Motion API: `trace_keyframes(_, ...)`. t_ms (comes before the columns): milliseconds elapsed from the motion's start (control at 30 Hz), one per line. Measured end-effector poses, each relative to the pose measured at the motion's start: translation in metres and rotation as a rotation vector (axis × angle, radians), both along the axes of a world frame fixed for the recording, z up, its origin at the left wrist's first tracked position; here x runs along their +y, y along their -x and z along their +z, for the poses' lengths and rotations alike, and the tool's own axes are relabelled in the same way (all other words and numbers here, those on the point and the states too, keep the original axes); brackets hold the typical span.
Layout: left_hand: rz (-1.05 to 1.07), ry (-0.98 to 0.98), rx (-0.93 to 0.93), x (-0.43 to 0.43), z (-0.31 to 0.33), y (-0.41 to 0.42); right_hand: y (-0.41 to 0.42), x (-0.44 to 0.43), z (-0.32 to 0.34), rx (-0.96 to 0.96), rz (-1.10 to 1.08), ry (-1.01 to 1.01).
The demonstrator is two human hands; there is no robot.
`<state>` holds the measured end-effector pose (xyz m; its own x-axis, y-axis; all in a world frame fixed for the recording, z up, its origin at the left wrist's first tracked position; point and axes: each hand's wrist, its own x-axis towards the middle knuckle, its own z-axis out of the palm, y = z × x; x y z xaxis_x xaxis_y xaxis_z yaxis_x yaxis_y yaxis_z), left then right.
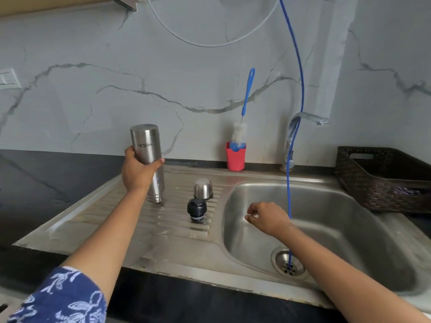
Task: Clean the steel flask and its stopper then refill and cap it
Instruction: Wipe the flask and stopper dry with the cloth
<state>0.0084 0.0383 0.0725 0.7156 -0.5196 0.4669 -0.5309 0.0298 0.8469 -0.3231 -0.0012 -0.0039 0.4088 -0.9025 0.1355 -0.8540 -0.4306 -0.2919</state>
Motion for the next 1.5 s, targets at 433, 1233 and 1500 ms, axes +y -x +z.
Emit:
trace_keyframes(433,-0.552,0.287,0.216,0.014,0.065,0.157,0.04,0.006,0.047,-0.459,-0.08,-0.037)
trace_keyframes(1233,-1.265,-0.74,0.733,-0.017,0.009,0.207,0.21,-0.028,0.086,-1.061,0.072,-0.659)
trace_keyframes(1500,-1.368,-0.691,0.901,-0.016,-0.033,0.237,0.214,-0.082,0.135,-0.666,-0.077,-0.357)
